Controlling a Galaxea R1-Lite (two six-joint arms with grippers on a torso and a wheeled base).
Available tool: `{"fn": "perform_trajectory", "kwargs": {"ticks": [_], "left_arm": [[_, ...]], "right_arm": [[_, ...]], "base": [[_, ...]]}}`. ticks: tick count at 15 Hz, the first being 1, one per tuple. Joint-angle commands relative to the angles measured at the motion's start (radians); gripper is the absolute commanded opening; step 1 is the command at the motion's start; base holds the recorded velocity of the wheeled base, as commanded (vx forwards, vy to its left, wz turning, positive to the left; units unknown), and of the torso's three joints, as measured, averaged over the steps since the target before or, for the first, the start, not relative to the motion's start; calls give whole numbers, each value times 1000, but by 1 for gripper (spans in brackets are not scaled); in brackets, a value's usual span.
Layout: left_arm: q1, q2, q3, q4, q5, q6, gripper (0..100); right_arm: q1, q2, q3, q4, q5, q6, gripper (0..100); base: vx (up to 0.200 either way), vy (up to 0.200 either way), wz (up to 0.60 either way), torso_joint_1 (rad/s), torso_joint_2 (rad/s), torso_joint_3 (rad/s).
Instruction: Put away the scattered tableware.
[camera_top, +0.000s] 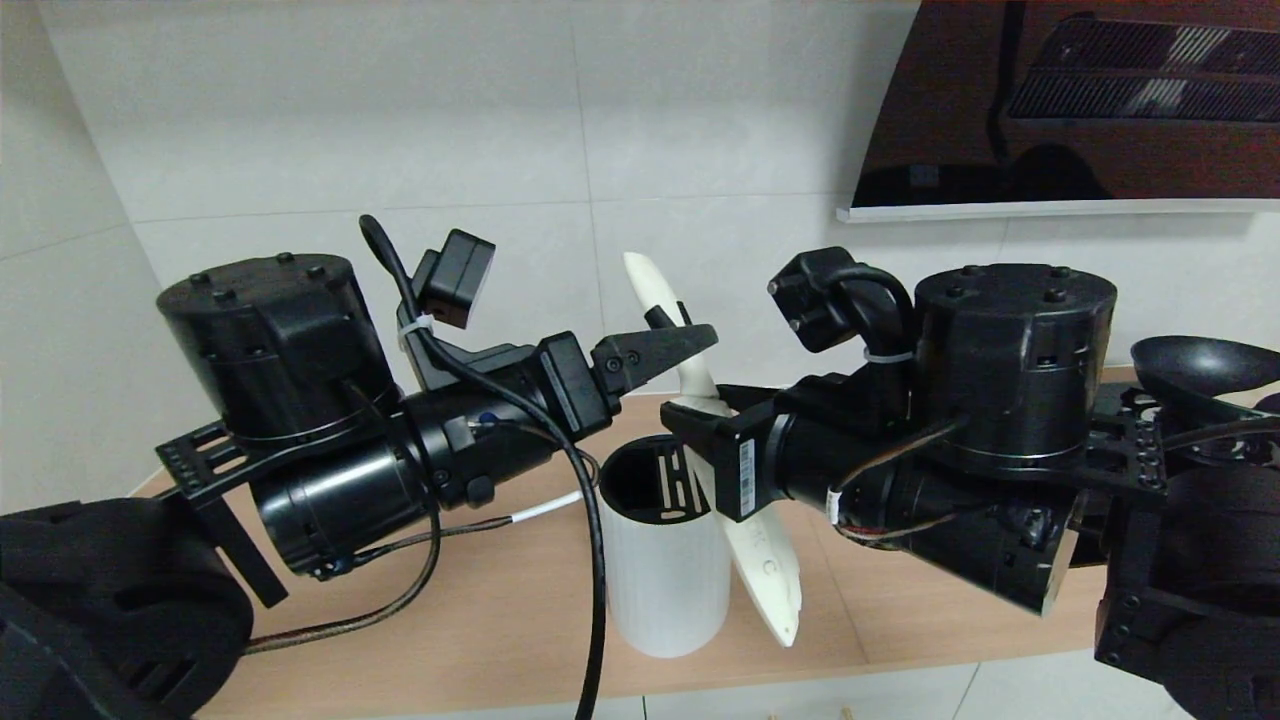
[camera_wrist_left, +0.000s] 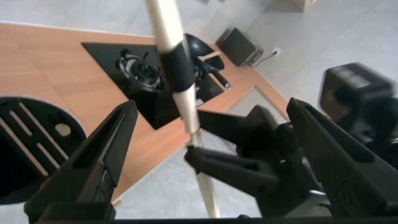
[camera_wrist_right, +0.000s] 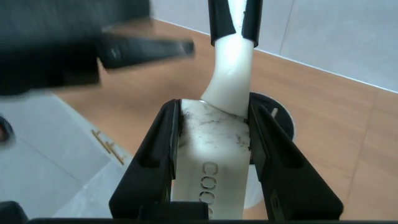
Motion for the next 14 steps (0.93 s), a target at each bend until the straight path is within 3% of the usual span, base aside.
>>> {"fn": "perform_trajectory", "kwargs": {"ticks": [1, 5, 8, 11, 14], "left_arm": [[-2, 25, -1, -15, 4, 6, 100], [-2, 36, 8, -71, 7, 23, 100], [4, 36, 8, -76, 9, 32, 100], [13, 36, 17, -80, 9, 69, 100], [18, 39, 20, -82, 10, 72, 100]], "right_arm": [[10, 12, 3, -2, -3, 2, 0], [46, 11, 15, -2, -7, 9, 0], [55, 0, 23, -2, -9, 9, 0], [56, -8, 31, 0, -9, 8, 0], [86, -28, 46, 2, -7, 8, 0]], "base": [[0, 0, 0, 0, 0, 0], [0, 0, 0, 0, 0, 0], [0, 0, 0, 0, 0, 0], [0, 0, 0, 0, 0, 0], [0, 0, 0, 0, 0, 0]]}}
